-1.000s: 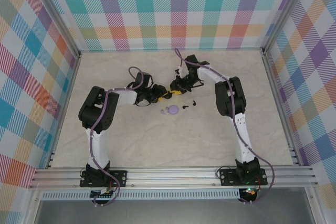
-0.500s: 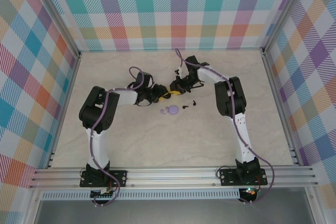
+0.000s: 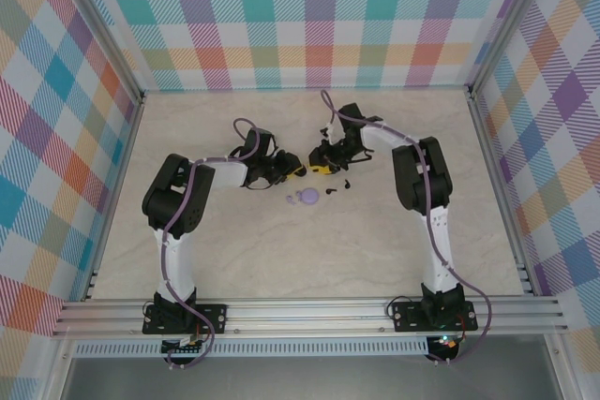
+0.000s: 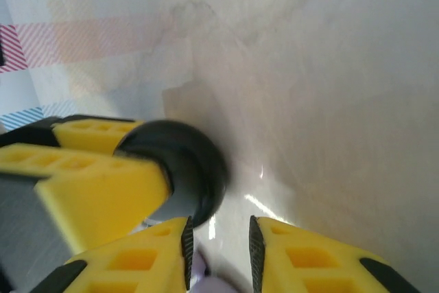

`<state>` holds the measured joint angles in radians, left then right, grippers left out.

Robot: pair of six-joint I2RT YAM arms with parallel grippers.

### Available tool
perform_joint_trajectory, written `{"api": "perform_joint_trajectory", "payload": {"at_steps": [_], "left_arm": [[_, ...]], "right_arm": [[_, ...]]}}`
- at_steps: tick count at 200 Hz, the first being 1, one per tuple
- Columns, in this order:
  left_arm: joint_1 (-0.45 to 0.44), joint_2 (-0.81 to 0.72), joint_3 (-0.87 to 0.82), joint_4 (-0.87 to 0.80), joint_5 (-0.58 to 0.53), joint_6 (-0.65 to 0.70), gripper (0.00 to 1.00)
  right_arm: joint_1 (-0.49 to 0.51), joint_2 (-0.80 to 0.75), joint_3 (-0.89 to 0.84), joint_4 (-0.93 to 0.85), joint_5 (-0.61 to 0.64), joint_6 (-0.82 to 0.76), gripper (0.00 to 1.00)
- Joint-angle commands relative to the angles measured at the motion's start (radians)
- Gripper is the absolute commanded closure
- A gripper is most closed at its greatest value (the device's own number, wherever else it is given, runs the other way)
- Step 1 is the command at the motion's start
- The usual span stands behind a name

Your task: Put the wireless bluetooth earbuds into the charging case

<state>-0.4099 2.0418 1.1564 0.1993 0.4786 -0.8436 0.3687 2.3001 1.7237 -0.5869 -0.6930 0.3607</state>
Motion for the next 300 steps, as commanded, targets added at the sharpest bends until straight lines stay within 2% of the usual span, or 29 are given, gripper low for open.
{"api": "perform_joint_trajectory", "payload": {"at_steps": [1, 54, 89, 136, 157, 183, 235, 300], "left_arm": [[0.007, -0.047, 0.003, -0.056, 0.012, 0.065, 0.89], [0.035, -0.164, 0.021, -0.001, 0.166, 0.227, 0.89], [0.036, -0.276, 0.039, -0.026, 0.244, 0.38, 0.91], [0.024, -0.408, 0.062, -0.061, 0.332, 0.551, 0.91], [0.013, -0.448, 0.076, -0.093, 0.357, 0.608, 0.91], [0.002, -0.464, 0.122, -0.132, 0.451, 0.617, 0.92], [-0.05, -0.534, 0.144, -0.203, 0.504, 0.718, 0.94], [-0.068, -0.539, 0.176, -0.247, 0.539, 0.738, 0.97]], "right_arm": [[-0.043, -0.142, -0.077, 0.096, 0.004, 0.006, 0.65], [-0.129, -0.411, -0.325, 0.256, -0.033, -0.09, 0.49], [-0.148, -0.586, -0.418, 0.305, -0.041, -0.183, 0.47], [-0.147, -0.75, -0.513, 0.382, -0.178, -0.268, 0.39], [-0.146, -0.775, -0.5, 0.355, -0.293, -0.288, 0.39], [-0.114, -0.786, -0.476, 0.311, -0.38, -0.331, 0.4], [-0.073, -0.759, -0.392, 0.233, -0.43, -0.374, 0.47], [-0.038, -0.74, -0.337, 0.172, -0.507, -0.434, 0.51]]}}
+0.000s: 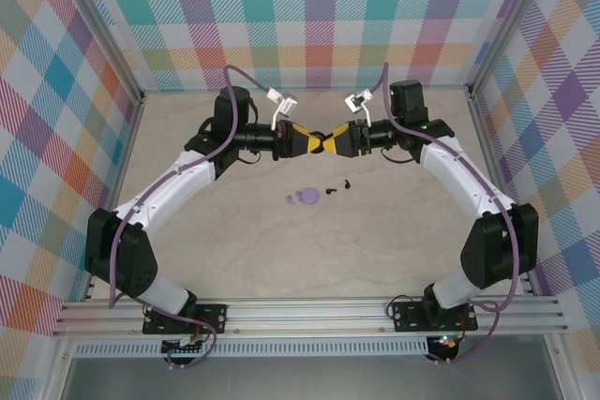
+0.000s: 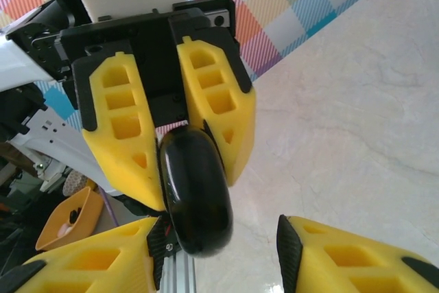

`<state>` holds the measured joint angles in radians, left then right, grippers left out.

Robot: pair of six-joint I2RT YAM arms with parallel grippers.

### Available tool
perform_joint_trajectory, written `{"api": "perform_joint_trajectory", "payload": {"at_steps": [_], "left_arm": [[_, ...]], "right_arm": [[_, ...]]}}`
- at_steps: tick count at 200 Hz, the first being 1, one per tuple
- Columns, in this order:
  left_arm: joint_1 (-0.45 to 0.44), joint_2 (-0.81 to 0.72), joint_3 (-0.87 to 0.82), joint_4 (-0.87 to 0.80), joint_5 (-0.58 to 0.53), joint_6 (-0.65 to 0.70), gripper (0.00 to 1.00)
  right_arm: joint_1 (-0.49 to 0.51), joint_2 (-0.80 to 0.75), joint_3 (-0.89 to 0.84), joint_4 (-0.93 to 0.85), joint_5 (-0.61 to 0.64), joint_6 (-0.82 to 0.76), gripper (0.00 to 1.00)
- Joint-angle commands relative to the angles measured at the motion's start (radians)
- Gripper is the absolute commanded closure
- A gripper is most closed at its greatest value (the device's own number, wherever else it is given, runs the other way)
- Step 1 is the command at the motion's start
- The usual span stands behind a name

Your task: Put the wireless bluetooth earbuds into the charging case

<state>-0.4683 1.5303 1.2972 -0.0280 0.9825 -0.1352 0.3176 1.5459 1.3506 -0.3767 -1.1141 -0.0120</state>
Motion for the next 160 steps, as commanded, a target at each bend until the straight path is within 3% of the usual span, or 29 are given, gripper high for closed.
{"api": "perform_joint_trajectory", "payload": {"at_steps": [1, 100, 136, 160], "left_arm": [[-0.01, -0.027, 0.035, -0.02, 0.035, 0.029, 0.97], [-0.021, -0.015, 0.048, -0.016, 0.025, 0.014, 0.98], [-0.023, -0.009, 0.048, 0.002, 0.016, -0.006, 0.97], [-0.024, -0.006, 0.05, 0.001, 0.011, -0.014, 0.9]], "right_arm": [[0.013, 0.014, 0.036, -0.04, -0.089, -0.062, 0.51], [0.04, 0.048, 0.079, -0.123, -0.128, -0.14, 0.64], [0.041, 0.041, 0.075, -0.112, -0.1, -0.135, 0.78], [0.038, 0.027, 0.055, -0.069, -0.071, -0.107, 0.82]]}}
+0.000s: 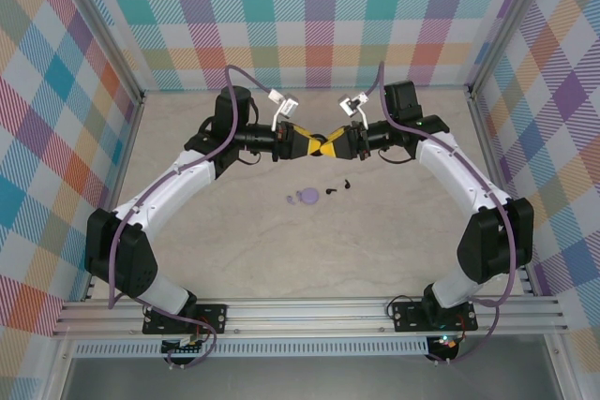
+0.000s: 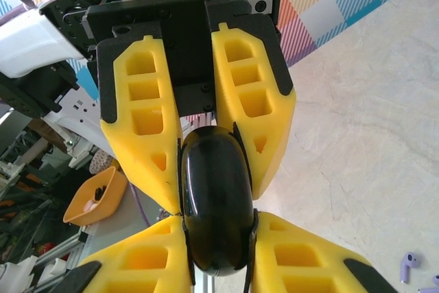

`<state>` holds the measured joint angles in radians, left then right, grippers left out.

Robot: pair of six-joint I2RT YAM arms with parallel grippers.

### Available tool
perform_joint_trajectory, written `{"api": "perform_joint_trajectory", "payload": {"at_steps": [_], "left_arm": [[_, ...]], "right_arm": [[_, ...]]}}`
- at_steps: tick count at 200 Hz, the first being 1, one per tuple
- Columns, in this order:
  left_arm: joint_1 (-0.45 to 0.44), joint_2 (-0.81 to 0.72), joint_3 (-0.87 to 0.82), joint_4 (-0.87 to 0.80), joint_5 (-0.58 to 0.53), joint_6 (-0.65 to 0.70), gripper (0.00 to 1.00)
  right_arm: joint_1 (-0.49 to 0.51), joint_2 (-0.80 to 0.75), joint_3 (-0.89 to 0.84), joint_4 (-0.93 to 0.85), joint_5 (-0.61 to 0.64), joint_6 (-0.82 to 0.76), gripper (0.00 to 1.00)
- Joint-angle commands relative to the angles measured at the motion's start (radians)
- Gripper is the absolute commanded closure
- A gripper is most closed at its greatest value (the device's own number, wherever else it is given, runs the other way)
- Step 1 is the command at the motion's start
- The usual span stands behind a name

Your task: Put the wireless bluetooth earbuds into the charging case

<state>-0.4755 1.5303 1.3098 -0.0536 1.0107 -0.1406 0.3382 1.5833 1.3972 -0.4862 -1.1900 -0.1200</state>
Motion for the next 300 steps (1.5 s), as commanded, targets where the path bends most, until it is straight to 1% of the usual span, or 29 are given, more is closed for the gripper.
{"api": "perform_joint_trajectory", "payload": {"at_steps": [1, 11, 22, 28, 34, 59, 81, 117, 181, 219, 255, 276, 300], "left_arm": [[-0.017, -0.006, 0.038, 0.027, -0.018, -0.009, 0.89], [-0.017, -0.005, 0.039, 0.027, -0.02, -0.009, 0.87], [-0.016, -0.007, 0.039, 0.023, -0.025, -0.01, 0.8], [-0.017, -0.009, 0.039, 0.022, -0.027, -0.009, 0.79], [-0.016, -0.01, 0.039, 0.022, -0.028, -0.009, 0.77], [-0.017, -0.016, 0.037, 0.015, -0.035, -0.009, 0.69], [-0.017, -0.019, 0.035, 0.018, -0.034, -0.011, 0.63], [-0.017, -0.021, 0.028, 0.026, -0.033, -0.022, 0.58], [-0.016, -0.034, -0.009, 0.079, -0.057, -0.071, 0.55], [-0.017, -0.03, -0.026, 0.119, -0.064, -0.107, 0.54], [-0.016, -0.027, -0.032, 0.144, -0.071, -0.132, 0.57], [-0.016, -0.024, -0.032, 0.153, -0.066, -0.136, 0.64], [-0.017, -0.017, -0.031, 0.159, -0.066, -0.148, 0.66]], "right_arm": [[0.017, -0.011, 0.008, 0.042, 0.005, 0.001, 0.82], [0.017, -0.012, 0.004, 0.054, 0.014, 0.013, 0.84], [0.013, -0.014, 0.0, 0.066, 0.02, 0.014, 0.86], [0.012, -0.016, -0.002, 0.073, 0.022, 0.014, 0.86], [0.009, -0.018, -0.008, 0.085, 0.026, 0.053, 0.86], [-0.003, -0.033, -0.031, 0.132, 0.045, 0.092, 0.87], [-0.012, -0.043, -0.044, 0.158, 0.052, 0.113, 0.87], [-0.022, -0.057, -0.063, 0.202, 0.069, 0.146, 0.88], [-0.031, -0.069, -0.081, 0.271, 0.071, 0.203, 0.89], [-0.032, -0.071, -0.081, 0.293, 0.054, 0.218, 0.88], [-0.031, -0.073, -0.08, 0.317, 0.042, 0.236, 0.89], [-0.032, -0.073, -0.079, 0.319, 0.031, 0.237, 0.88], [-0.031, -0.074, -0.081, 0.322, 0.036, 0.24, 0.88]]}}
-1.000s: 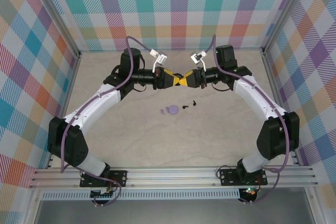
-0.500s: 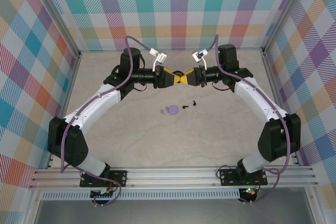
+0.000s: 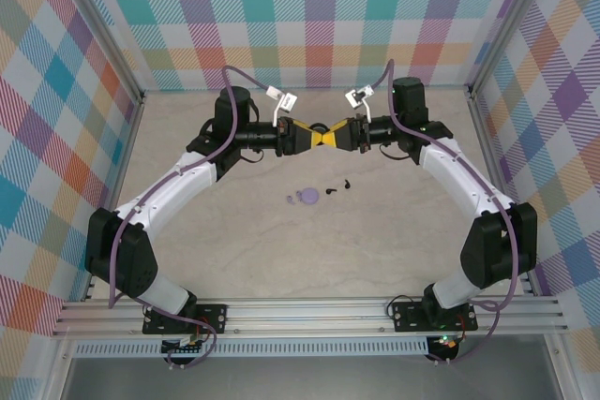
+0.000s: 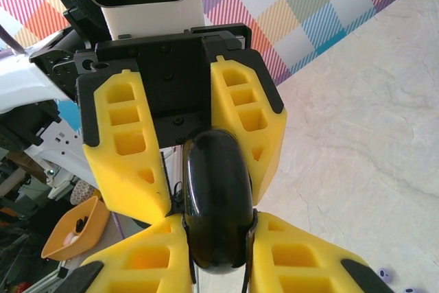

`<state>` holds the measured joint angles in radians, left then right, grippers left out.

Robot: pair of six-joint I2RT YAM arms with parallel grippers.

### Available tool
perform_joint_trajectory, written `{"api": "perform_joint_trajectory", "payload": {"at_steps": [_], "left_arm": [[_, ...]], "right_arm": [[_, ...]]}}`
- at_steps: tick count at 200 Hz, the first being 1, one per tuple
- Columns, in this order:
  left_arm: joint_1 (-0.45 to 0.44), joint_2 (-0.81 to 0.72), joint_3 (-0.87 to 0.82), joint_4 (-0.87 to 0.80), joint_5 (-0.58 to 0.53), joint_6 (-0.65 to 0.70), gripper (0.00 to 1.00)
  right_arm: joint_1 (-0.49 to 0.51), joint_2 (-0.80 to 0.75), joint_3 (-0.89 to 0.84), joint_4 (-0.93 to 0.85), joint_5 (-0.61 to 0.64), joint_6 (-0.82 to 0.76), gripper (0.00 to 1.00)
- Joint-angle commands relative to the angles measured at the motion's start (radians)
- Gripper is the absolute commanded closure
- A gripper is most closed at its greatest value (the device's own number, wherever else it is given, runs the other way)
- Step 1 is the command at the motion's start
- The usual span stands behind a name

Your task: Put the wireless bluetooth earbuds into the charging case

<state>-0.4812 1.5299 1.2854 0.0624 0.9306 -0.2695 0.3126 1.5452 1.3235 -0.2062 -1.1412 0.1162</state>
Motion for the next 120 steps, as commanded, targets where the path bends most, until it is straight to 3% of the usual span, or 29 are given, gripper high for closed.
{"api": "perform_joint_trajectory", "payload": {"at_steps": [1, 58, 120], "left_arm": [[-0.011, -0.018, -0.007, 0.043, 0.015, -0.019, 0.66], [-0.012, -0.017, -0.014, 0.058, 0.013, -0.037, 0.68], [-0.013, -0.017, -0.016, 0.068, 0.014, -0.045, 0.64]], "right_arm": [[-0.006, -0.036, -0.007, 0.041, -0.012, 0.003, 0.88], [-0.006, -0.037, -0.007, 0.066, -0.005, 0.023, 0.88], [-0.006, -0.04, -0.01, 0.081, 0.0, 0.037, 0.88]]}}
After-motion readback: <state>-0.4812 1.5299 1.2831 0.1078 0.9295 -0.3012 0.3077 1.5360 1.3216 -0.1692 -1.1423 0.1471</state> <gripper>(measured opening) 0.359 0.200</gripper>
